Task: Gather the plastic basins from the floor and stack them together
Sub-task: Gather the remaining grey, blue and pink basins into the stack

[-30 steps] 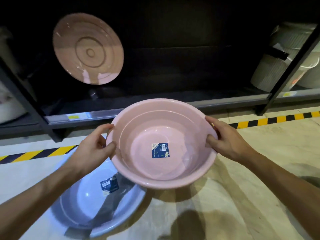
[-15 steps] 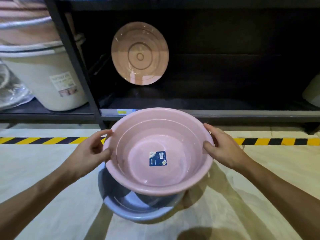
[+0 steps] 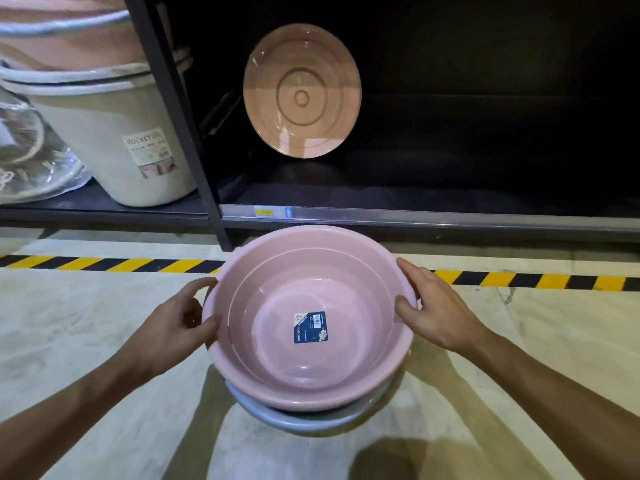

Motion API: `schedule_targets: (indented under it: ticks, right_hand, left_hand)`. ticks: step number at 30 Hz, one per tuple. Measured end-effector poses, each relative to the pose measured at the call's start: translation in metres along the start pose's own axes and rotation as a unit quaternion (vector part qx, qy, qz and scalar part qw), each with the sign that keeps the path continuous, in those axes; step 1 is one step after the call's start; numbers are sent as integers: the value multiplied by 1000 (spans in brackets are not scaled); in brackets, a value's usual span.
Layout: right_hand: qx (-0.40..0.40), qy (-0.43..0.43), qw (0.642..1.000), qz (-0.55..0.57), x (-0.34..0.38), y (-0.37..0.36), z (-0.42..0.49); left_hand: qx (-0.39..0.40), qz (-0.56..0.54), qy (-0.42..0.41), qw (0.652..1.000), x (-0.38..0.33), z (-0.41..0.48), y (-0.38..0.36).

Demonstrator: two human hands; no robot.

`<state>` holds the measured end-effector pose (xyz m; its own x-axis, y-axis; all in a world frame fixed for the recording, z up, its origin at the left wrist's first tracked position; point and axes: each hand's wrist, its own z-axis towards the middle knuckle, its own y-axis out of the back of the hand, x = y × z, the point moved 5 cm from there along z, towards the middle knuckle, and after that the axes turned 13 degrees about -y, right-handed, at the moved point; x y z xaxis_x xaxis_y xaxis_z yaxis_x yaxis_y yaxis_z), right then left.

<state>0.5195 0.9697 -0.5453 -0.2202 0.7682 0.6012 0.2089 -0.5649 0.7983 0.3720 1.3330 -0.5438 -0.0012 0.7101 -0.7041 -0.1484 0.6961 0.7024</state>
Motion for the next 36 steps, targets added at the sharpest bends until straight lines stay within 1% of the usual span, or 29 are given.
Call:
schedule_targets:
  ticks: [8,13,18,22,27,36]
  right_hand:
    - [45,-45,996,-70,-23,-37,-7]
    - [50,-55,991,-111,-35,-51,-10]
    - [44,-60,986,-150,-44,-61,-4]
    - [55,-67,979,-182,-47,-72,-3]
    - [58,-65,979,-186,-51,-75,-2]
    - [64,-71,983,-154,-51,-80,-2]
  left_hand:
    - [51,48,13,997,21,-6,-23]
    - [89,83,18,992,32,-10,-35]
    - [94,89,23,991,41,-8,-42]
    - [94,92,30,991,45,-8,-45]
    - [104,85,45,990,49,-7,-52]
    - [120,112,55,985,53,-2,-57]
